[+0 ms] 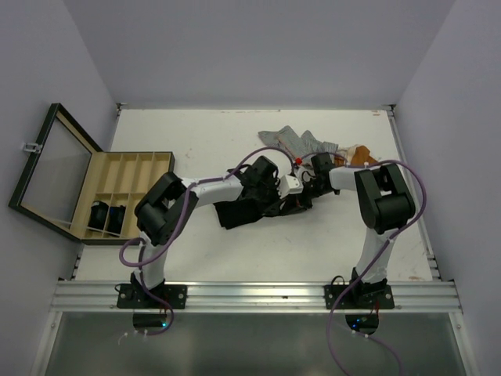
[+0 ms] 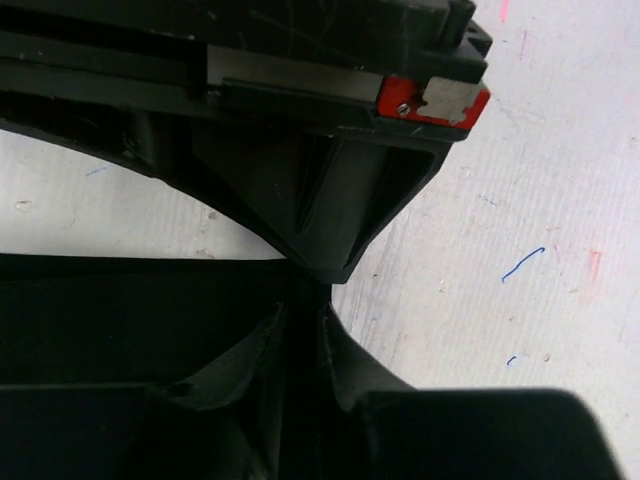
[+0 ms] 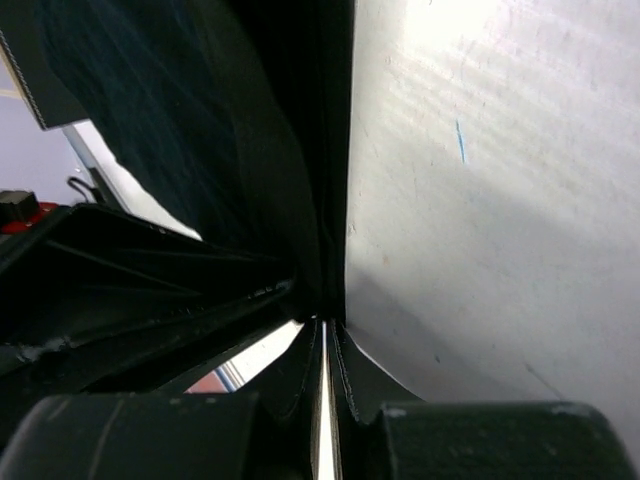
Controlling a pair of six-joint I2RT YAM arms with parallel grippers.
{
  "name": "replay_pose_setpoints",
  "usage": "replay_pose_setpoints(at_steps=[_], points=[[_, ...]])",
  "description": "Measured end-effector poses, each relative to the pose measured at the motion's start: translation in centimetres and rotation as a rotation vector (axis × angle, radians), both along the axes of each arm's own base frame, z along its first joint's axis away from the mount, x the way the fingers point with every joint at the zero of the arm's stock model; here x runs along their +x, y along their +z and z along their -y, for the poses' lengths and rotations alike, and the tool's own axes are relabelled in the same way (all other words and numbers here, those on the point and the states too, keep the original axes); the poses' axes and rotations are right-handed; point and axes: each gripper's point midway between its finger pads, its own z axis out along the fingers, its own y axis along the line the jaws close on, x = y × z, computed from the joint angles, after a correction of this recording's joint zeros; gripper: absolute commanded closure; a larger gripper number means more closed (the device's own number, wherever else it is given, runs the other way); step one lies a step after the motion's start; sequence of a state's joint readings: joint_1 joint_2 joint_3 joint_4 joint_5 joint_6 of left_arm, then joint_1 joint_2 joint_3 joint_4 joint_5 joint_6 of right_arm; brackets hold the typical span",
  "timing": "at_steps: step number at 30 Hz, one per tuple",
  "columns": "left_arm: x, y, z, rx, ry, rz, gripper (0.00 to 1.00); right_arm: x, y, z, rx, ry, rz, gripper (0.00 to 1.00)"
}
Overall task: Roll the underwear
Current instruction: Fold the underwear
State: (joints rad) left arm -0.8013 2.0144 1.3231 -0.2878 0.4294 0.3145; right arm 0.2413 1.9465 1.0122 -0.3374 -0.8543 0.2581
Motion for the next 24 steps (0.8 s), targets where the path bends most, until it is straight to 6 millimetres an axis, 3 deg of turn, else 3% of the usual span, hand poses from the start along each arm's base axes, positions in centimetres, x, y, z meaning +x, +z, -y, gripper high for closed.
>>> replay_pose_setpoints(at_steps=[8,19,24], points=[[-0.7,0.2,0.6,-0.031,-0.021,-0.026,0.55,-0.4,0.8,1.0,-0.047,0.005,0.018,0.9],[-1.1,0.3,0.7,-0.055,-0.038,-0.025,0.52,2.1,2.1,-0.2,0.0,-0.116,0.016,0.89],[-1.2,0.3,0.6,-0.051,-0.036,-0.028,0.51,2.3,1.5,-1.0,-0.007,-0.124,0.014,0.89]])
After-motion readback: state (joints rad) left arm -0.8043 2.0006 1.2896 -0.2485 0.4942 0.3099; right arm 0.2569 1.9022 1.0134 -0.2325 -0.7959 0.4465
